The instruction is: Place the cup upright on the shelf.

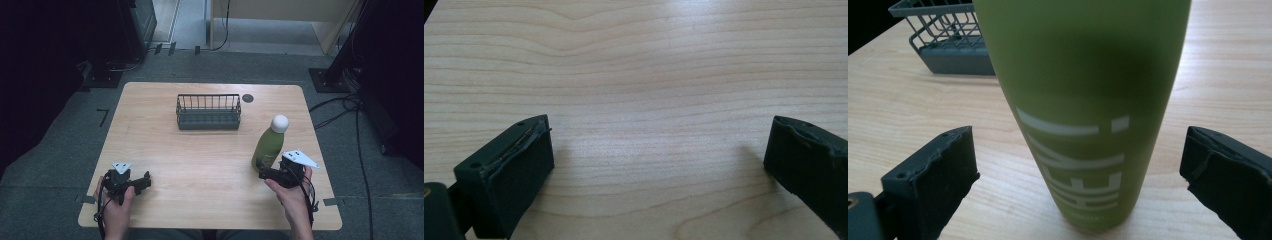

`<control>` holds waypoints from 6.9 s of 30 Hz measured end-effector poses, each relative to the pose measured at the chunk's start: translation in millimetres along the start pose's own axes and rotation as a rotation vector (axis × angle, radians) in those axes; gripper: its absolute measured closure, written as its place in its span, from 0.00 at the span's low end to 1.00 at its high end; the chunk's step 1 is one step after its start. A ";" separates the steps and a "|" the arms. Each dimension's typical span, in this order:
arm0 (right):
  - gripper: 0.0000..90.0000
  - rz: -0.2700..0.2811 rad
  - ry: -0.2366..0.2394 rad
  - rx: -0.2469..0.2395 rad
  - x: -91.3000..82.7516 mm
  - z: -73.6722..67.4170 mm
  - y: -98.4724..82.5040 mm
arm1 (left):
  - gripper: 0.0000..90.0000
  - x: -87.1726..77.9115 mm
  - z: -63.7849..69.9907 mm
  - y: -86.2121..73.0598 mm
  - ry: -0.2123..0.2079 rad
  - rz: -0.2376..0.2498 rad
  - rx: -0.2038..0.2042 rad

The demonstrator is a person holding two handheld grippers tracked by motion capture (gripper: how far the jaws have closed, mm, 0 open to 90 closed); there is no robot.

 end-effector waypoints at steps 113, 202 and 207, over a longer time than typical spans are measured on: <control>0.22 0.257 -0.004 -0.087 150.6 -100.7 185.7 | 0.00 0.1 -0.1 0.2 0.000 0.001 0.000; 0.00 0.084 0.040 -0.074 154.1 -54.6 99.2 | 0.00 -0.1 -0.2 0.0 0.000 -0.002 0.002; 0.00 0.050 0.018 -0.069 136.6 -38.5 77.6 | 0.00 -0.1 -0.2 0.0 0.000 -0.001 0.002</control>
Point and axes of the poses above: each handheld gripper's, and its own axes: x roughly forward along the jaws, y roughly out of its top, z roughly to its right, the point moved 8 cm from there along x, roughly forward along the jaws, and after that the axes turned 11 degrees about z, right-handed, at the moved point
